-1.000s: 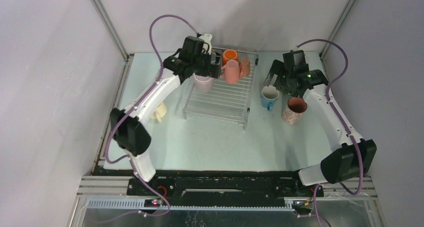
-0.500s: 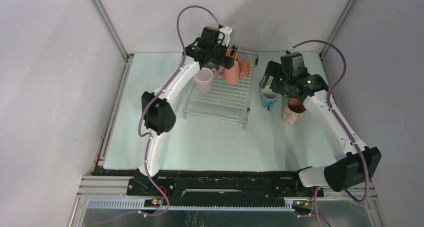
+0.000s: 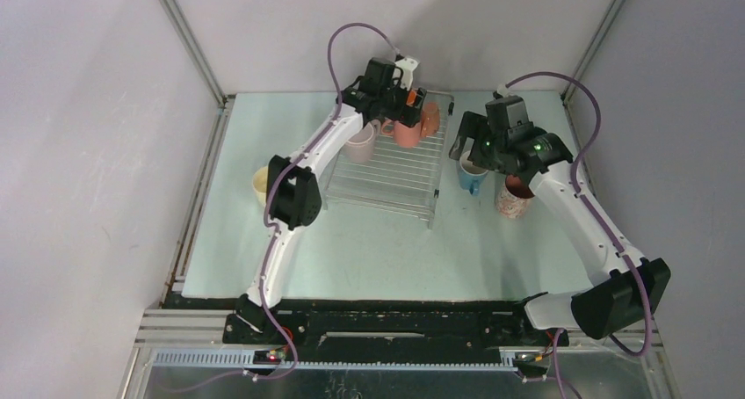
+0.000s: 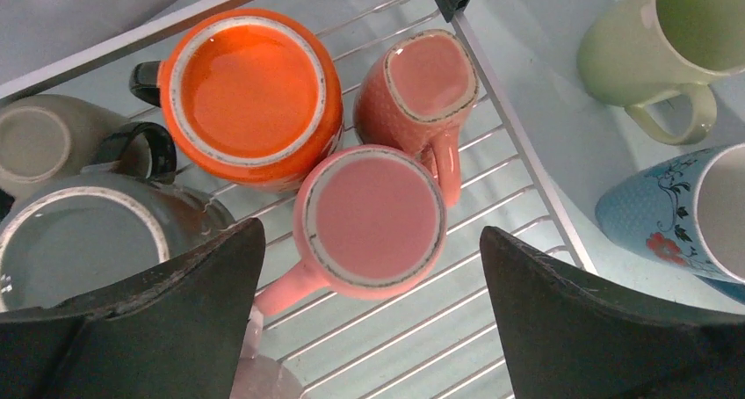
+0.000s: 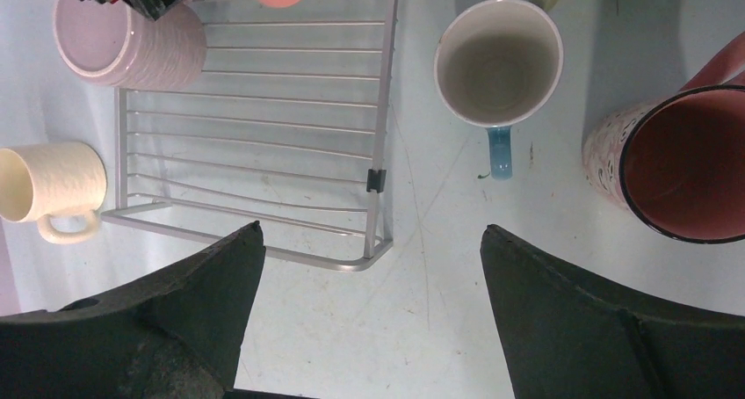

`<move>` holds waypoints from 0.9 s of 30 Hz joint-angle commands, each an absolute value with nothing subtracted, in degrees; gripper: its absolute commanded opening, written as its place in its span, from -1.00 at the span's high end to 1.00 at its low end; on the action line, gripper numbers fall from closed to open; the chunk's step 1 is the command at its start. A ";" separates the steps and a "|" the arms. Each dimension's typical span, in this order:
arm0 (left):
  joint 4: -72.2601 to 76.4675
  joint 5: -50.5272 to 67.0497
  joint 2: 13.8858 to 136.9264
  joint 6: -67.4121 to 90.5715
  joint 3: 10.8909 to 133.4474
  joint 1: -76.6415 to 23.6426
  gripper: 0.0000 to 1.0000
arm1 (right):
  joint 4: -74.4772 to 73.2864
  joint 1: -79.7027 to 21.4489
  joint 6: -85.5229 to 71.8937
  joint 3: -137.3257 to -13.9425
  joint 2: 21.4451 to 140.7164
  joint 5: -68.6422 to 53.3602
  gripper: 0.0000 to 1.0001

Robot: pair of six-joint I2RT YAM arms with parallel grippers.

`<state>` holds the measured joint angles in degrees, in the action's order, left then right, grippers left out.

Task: Unload the cups from the dish rack
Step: Unload the cup from the dish rack.

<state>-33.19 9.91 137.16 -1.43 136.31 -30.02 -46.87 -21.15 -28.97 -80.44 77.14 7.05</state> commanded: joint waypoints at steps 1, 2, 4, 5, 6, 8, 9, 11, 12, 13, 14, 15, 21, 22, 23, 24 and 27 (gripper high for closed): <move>-29.48 11.19 138.58 -0.41 140.84 -30.01 -1.00 | -45.42 -21.74 -27.62 -79.83 76.07 8.28 -0.99; -29.38 11.13 138.89 -0.38 140.81 -30.10 -0.99 | -45.32 -21.80 -27.60 -79.64 76.15 8.22 -0.99; -29.03 10.46 139.18 1.29 140.45 -30.19 -0.96 | -45.06 -21.88 -27.53 -79.57 76.43 8.21 -0.99; -28.79 10.01 139.17 1.60 140.10 -30.23 -0.94 | -44.88 -21.97 -27.51 -79.56 76.60 8.07 -0.99; -28.37 9.69 139.07 1.91 139.57 -30.23 -0.92 | -44.74 -22.09 -27.51 -79.56 76.72 8.01 -0.99; -28.09 9.02 139.00 2.56 138.79 -30.34 -0.88 | -44.80 -22.21 -27.56 -79.55 76.93 8.13 -0.99; -28.01 8.77 138.96 2.81 138.52 -30.45 -0.83 | -44.76 -22.33 -27.54 -79.50 76.91 8.17 -0.99; -27.95 8.50 138.79 3.19 138.06 -30.68 -0.77 | -44.76 -22.34 -27.56 -79.30 76.91 8.30 -0.99; -27.95 8.26 138.77 3.32 137.81 -30.77 -0.73 | -44.64 -22.33 -27.51 -79.14 76.83 8.45 -0.99; -27.95 8.12 138.71 3.55 137.50 -30.91 -0.69 | -44.65 -22.37 -27.46 -79.00 76.76 8.46 -0.99; -27.95 7.83 138.63 3.78 137.27 -31.00 -0.65 | -44.74 -22.34 -27.45 -78.93 76.74 8.44 -0.99; -27.95 7.56 138.54 4.00 136.96 -31.14 -0.63 | -44.64 -22.41 -27.43 -78.81 76.65 8.36 -0.99; -28.74 5.93 138.25 4.67 135.91 -31.50 -0.65 | -44.65 -22.45 -27.34 -78.37 76.07 8.00 -0.99; -29.00 5.66 138.19 4.93 135.76 -31.52 -0.64 | -44.51 -22.46 -27.33 -78.17 76.03 7.92 -0.99; -29.20 5.18 138.13 5.07 135.68 -31.59 -0.64 | -44.32 -22.48 -27.41 -77.94 75.95 7.77 -0.99; -29.45 4.77 138.08 5.18 135.50 -31.61 -0.64 | -44.19 -22.50 -27.46 -77.72 75.94 7.66 -0.99; -30.40 3.59 137.95 5.64 135.42 -31.73 -0.64 | -44.06 -22.48 -27.60 -77.36 75.77 7.23 -0.99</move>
